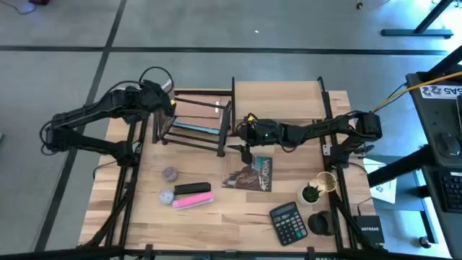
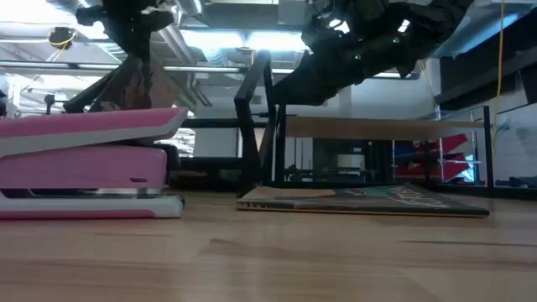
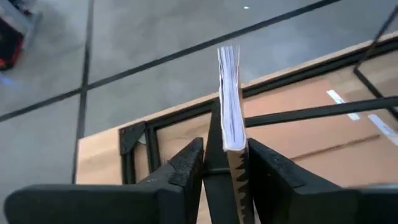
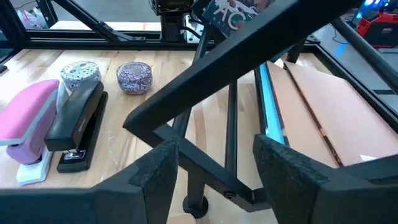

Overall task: Stock shelves
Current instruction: Remove the brown book from the book holder

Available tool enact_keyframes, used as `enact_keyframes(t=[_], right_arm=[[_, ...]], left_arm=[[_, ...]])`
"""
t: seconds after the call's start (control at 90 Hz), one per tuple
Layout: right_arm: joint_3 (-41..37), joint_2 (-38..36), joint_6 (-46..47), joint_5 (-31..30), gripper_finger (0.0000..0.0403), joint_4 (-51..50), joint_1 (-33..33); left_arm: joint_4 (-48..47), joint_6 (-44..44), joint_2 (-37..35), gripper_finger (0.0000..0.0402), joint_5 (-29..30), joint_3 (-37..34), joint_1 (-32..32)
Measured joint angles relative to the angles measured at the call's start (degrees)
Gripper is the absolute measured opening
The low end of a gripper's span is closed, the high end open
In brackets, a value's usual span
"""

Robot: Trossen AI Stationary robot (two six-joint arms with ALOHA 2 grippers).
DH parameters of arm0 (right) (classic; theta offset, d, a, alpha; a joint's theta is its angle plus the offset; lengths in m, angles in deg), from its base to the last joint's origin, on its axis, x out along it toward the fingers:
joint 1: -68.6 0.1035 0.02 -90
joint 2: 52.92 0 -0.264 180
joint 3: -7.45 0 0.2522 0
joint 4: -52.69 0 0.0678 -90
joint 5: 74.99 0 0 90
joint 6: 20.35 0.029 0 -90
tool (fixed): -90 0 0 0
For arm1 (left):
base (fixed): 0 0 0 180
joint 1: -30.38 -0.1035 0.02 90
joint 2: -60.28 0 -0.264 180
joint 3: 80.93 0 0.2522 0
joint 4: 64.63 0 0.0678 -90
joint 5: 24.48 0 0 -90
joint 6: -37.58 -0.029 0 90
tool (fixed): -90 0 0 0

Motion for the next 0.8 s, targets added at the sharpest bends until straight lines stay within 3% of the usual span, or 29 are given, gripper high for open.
enact_keyframes(t=[0.356, 0.522, 0.8], right_arm=[[0.0, 0.0, 0.0, 0.0, 0.0195, 0.0, 0.0], [0.0, 0.0, 0.0, 0.0, 0.0195, 0.0, 0.0], [0.0, 0.0, 0.0, 0.0, 0.0195, 0.0, 0.0]], left_arm=[[0.2, -0.6, -0.2, 0.0097, -0.9, 4.3, 0.7], [-0.4, -1.8, -0.1, 0.0097, -6.3, 4.3, 0.7], [-0.5, -0.8, -0.1, 0.0097, -7.6, 4.3, 0.7]])
